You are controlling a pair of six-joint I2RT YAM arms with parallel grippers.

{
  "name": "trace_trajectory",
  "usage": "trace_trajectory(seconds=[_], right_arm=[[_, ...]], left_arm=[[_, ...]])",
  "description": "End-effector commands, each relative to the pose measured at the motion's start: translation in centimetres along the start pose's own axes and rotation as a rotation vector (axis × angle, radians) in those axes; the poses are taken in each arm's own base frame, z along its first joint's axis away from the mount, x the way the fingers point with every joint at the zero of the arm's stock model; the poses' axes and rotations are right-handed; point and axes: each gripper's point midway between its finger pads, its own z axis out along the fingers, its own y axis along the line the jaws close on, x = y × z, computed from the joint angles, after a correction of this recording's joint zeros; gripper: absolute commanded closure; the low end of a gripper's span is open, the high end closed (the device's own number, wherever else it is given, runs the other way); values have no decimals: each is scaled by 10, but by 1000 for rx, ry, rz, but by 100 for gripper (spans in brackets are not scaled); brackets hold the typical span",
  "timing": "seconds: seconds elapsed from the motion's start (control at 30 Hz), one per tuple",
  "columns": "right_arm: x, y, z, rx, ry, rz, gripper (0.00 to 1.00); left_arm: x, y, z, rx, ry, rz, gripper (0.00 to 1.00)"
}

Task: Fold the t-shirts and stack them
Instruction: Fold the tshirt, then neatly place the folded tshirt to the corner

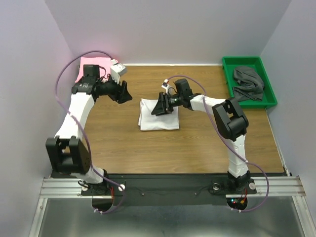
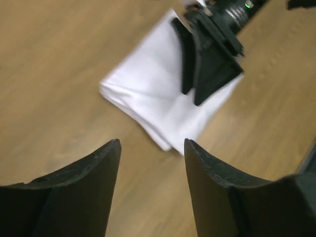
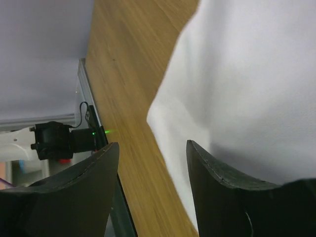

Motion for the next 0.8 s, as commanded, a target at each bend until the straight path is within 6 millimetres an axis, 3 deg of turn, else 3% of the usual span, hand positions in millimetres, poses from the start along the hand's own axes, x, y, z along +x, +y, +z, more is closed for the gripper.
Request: trace_trajectory(seconds=[0.0,0.07,0.1,0.13,0.2,0.27,0.3,0.4,0.53,0.77], right_arm=[[-25,46,-28,44,-59,-272,37],[-20,47,-28,90,-44,-338,38],[-18,51,-23,142,-43,-395,41],[-10,46,-22,185,-11,-476,42],[6,43,-11,292,32,-628,45],[17,41,-3,354,62,-718,48],[22,41,1,379,74,-760,50],[42,42,25,447,129,-892,51],[49,35,40,507,166,-987,52],[59,20,58,573,198,-1063,52]], left_arm=[[-58,11,-57,-325,-221,136,11],[-69,7,-73,-385,-299,176,4],[-63,11,-77,-440,-322,95,4],[-72,5,-89,-463,-373,98,4],[-66,1,-92,-459,-387,9,4],[-58,-7,-82,-390,-358,-40,4],[-50,0,-83,-390,-340,-83,4],[-7,9,-64,-315,-276,-327,4],[25,13,-49,-263,-280,-486,4],[45,27,-45,-348,-276,-502,4]])
